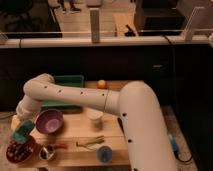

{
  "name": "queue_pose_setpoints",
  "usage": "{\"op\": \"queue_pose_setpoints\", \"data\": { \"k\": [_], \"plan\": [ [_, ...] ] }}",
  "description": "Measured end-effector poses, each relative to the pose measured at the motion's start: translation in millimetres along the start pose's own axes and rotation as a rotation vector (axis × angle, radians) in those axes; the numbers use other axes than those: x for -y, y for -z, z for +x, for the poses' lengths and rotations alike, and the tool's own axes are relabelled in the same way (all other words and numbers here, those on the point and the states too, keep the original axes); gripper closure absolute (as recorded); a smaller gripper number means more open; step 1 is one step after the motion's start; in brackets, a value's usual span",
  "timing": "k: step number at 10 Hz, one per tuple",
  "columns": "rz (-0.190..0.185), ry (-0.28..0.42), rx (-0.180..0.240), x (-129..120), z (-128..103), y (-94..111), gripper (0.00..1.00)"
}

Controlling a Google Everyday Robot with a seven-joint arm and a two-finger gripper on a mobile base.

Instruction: Place sponge in red bowl

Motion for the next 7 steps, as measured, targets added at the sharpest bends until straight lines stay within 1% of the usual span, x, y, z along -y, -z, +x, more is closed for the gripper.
{"op": "queue_pose_setpoints", "data": {
  "k": [2, 5, 6, 7],
  "plan": [
    [0.003, 0.029, 0.008, 2, -4, -7, 1.00],
    [0.025, 0.092, 0.036, 9, -11, -19, 1.00],
    [0.030, 0.105, 0.045, 10, -12, -21, 0.96],
    [0.036, 0.123, 0.057, 12, -14, -24, 0.86]
  ]
}}
